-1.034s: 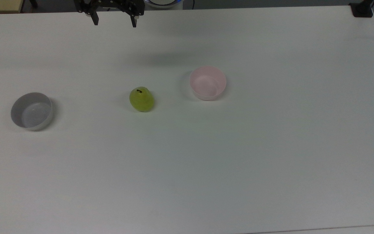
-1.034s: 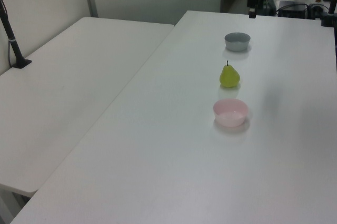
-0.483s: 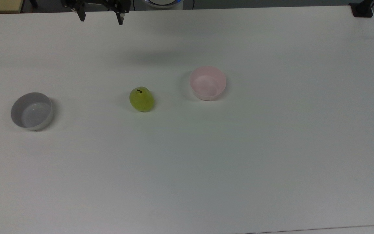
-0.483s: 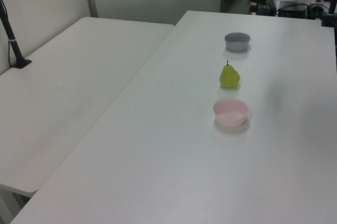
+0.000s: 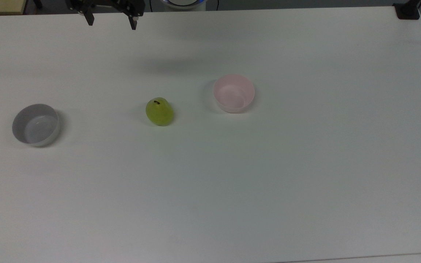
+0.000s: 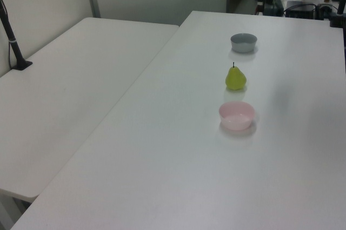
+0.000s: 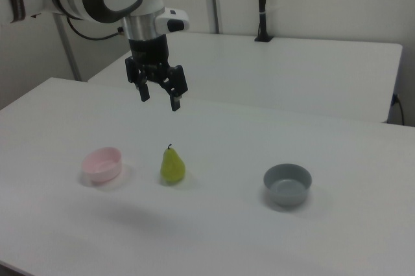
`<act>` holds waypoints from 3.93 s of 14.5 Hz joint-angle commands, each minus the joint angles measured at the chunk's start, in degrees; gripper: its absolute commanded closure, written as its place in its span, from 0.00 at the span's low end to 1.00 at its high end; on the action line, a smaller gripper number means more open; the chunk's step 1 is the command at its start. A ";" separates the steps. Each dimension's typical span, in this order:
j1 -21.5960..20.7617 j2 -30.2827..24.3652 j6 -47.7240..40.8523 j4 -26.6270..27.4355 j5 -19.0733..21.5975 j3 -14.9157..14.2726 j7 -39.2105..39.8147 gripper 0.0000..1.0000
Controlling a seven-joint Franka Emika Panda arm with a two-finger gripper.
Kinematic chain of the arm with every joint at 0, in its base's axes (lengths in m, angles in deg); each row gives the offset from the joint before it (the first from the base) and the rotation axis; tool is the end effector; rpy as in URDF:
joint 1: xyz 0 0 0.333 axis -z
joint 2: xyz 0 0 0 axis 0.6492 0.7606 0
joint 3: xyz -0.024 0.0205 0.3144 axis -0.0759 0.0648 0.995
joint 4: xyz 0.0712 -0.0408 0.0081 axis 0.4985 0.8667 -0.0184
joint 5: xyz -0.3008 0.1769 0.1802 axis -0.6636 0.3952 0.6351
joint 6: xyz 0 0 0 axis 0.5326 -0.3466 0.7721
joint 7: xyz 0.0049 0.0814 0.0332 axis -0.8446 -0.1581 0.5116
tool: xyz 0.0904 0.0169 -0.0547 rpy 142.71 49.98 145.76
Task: Place the pear in the bowl
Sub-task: 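Move the open gripper down over the green pear, then lower the gripper around the pear and close on it, then lift the grasped pear up off the table, then carry the pear over the pink bowl and lower it inside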
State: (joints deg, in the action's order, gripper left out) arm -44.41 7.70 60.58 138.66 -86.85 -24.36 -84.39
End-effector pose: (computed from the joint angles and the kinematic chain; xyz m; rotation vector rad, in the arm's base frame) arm 0.5625 -0.0945 0.5827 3.1371 -0.1415 -0.0125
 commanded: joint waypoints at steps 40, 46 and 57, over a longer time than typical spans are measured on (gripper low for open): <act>-6.71 8.57 10.47 2.70 -4.47 -0.32 14.04 0.85; -10.91 7.43 6.14 0.49 -4.12 -1.21 13.61 0.85; -31.23 8.83 6.93 2.59 0.28 -5.78 4.56 0.84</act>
State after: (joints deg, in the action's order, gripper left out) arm -74.00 16.10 68.24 140.07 -87.29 -28.85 -79.25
